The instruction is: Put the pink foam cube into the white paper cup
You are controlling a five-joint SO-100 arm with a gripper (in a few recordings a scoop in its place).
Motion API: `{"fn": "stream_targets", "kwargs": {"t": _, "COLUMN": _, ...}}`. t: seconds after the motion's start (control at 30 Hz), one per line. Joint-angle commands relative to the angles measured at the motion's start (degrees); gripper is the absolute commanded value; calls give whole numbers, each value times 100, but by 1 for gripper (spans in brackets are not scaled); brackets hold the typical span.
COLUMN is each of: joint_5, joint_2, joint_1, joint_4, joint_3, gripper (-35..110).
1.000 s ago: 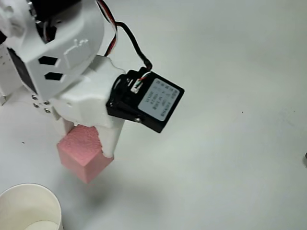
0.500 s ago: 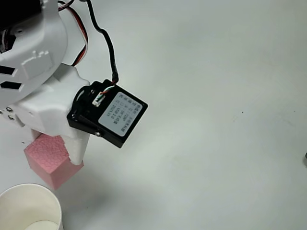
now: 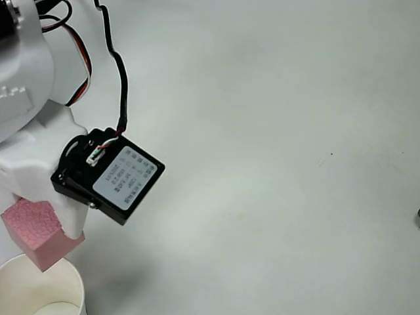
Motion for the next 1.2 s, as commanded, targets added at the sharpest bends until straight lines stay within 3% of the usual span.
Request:
{"fn": "stream_targets", "kwargs": {"t": 0.0, "joint_5": -141, "joint_2": 580, "joint_1": 202, "joint_4": 53, "joint_3": -70, "gripper": 17}}
{"fn": "stream_targets", "kwargs": {"t": 1.17, "joint_5": -448, "joint_2": -1046, "joint_1": 650, "joint_4": 62, "joint_3": -1556, "gripper": 17}}
